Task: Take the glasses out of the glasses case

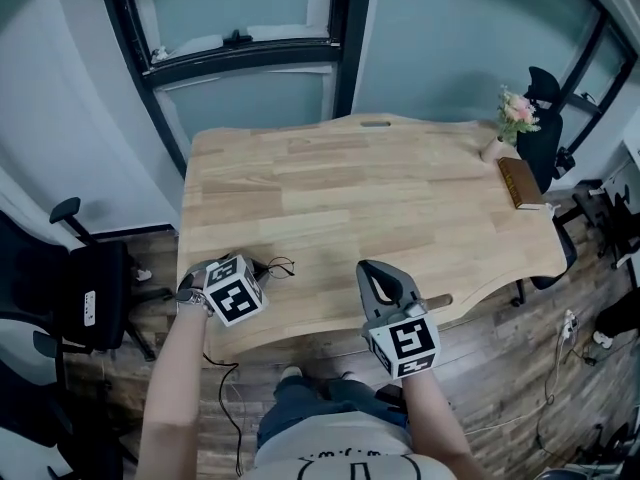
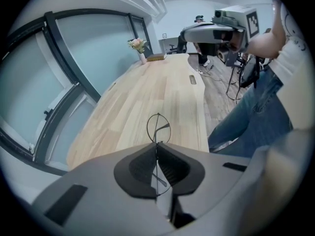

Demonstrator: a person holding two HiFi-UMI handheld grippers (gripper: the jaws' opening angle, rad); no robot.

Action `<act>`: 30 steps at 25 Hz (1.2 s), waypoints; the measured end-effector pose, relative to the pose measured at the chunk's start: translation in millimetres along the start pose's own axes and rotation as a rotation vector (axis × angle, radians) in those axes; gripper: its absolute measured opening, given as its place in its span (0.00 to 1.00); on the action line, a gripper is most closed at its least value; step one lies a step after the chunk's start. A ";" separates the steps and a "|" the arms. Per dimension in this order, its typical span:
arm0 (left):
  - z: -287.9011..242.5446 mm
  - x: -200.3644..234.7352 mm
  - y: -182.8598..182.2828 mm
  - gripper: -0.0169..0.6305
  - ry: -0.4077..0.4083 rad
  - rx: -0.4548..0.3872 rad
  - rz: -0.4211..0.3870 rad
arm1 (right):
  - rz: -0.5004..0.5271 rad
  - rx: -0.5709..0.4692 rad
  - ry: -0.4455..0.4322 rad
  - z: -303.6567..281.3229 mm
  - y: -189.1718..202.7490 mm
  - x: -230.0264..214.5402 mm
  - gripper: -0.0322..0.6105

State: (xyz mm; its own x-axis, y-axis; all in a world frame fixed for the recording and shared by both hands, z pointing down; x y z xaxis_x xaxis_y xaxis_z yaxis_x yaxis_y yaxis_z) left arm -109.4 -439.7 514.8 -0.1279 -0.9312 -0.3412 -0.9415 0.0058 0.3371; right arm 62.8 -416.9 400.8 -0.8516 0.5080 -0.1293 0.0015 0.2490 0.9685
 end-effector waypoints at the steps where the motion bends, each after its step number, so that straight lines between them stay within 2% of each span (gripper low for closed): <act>1: -1.7 1.4 -9.2 0.06 0.002 -0.002 -0.006 | -0.007 -0.001 0.008 4.8 0.3 -7.8 0.07; 7: -14.6 1.3 -48.6 0.06 0.025 -0.005 -0.038 | -0.057 0.010 0.048 27.9 6.5 -44.0 0.07; 12: -45.1 -6.6 -65.3 0.06 0.077 -0.012 -0.030 | -0.084 0.033 0.077 40.1 18.3 -60.6 0.07; 18: -101.3 -33.1 -66.2 0.06 0.172 0.028 -0.036 | -0.118 0.128 0.089 47.2 51.4 -67.9 0.07; 22: -128.4 -45.0 -66.0 0.06 0.215 0.049 -0.069 | -0.135 0.185 0.091 45.9 74.7 -69.9 0.07; 29: -149.1 -44.1 -61.5 0.08 0.199 0.065 -0.094 | -0.147 0.220 0.081 41.0 92.7 -64.9 0.07; 30: -149.6 -44.4 -62.0 0.13 0.198 0.063 -0.090 | -0.144 0.219 0.080 41.4 92.2 -65.3 0.07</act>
State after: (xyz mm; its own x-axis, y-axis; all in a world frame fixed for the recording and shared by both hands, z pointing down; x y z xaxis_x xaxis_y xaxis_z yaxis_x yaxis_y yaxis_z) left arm 1.3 -453.3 640.3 0.0159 -0.9824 -0.1861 -0.9647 -0.0640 0.2554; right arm 140.2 -393.0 489.7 -0.8899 0.3898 -0.2369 -0.0167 0.4911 0.8709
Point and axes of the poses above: the fingertips, and each gripper's own axes: z backward along the fingers, x to its left, y out of its underside, the point moved 1 cm from there along z, backward along the fingers, and after that the axes turned 15 degrees about -z, right-handed, at the moved point
